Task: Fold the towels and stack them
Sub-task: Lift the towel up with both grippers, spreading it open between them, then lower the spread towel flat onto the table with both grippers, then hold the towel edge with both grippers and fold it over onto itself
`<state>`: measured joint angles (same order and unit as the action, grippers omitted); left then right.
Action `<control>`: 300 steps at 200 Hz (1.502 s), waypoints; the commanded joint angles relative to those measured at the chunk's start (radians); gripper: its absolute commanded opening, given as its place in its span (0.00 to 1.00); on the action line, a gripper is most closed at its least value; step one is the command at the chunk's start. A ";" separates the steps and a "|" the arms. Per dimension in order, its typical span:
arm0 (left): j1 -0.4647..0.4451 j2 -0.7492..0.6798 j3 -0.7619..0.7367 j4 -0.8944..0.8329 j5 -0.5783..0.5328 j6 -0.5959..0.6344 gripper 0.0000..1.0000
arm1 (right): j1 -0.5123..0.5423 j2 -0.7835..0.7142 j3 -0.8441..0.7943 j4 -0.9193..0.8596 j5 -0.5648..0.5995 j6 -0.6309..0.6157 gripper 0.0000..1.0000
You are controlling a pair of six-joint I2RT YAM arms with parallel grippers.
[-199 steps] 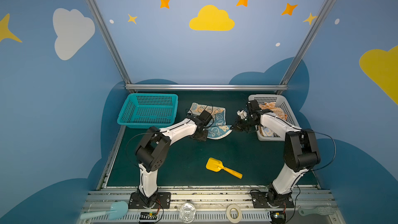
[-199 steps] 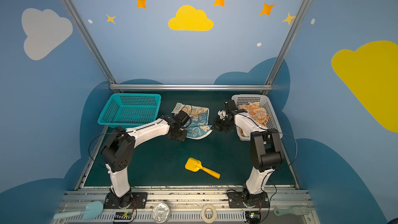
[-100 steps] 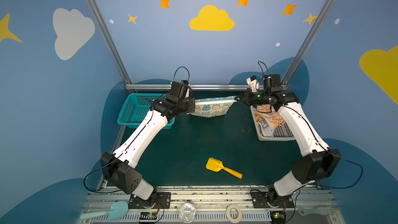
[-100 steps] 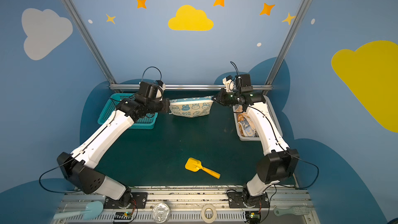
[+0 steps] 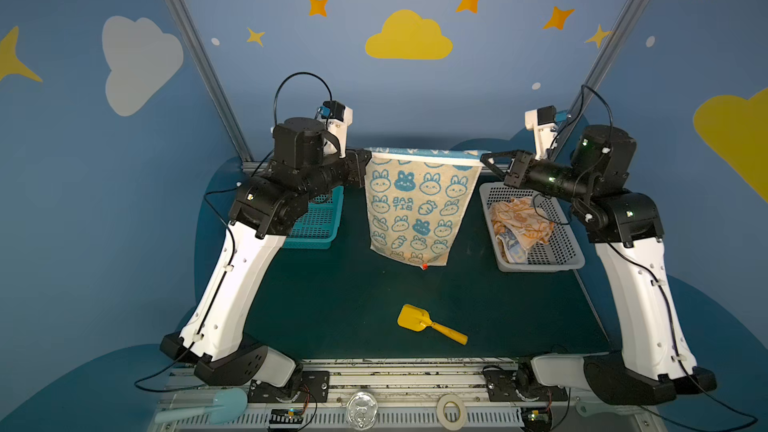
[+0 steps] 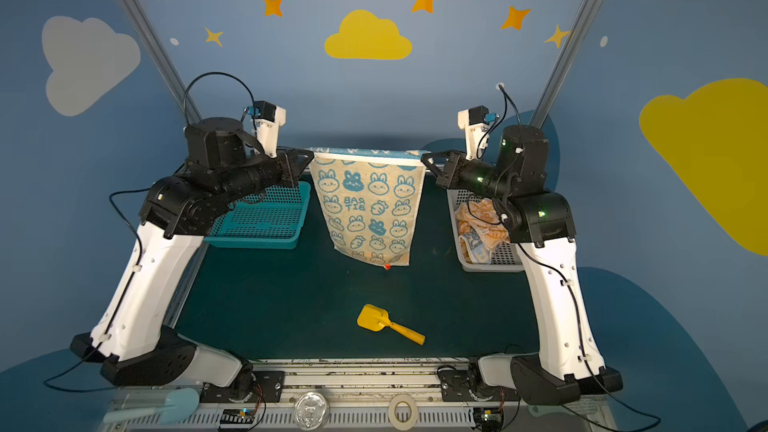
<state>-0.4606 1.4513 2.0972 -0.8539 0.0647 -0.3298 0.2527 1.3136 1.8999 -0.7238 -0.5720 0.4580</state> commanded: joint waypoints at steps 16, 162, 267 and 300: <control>0.034 -0.088 0.092 -0.067 -0.059 -0.049 0.03 | -0.023 -0.058 0.056 -0.077 0.074 -0.038 0.00; 0.230 0.654 0.270 0.040 0.042 -0.068 0.03 | -0.069 0.618 0.279 -0.053 0.144 -0.032 0.00; 0.249 0.977 0.468 -0.005 0.101 -0.049 0.03 | -0.092 0.929 0.413 -0.134 0.097 -0.065 0.00; 0.235 0.895 0.242 0.036 0.072 -0.041 0.03 | -0.080 0.829 0.125 -0.015 0.100 -0.050 0.00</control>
<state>-0.2512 2.4180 2.4756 -0.8158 0.2169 -0.3874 0.1883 2.2307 2.1708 -0.7807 -0.5068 0.4046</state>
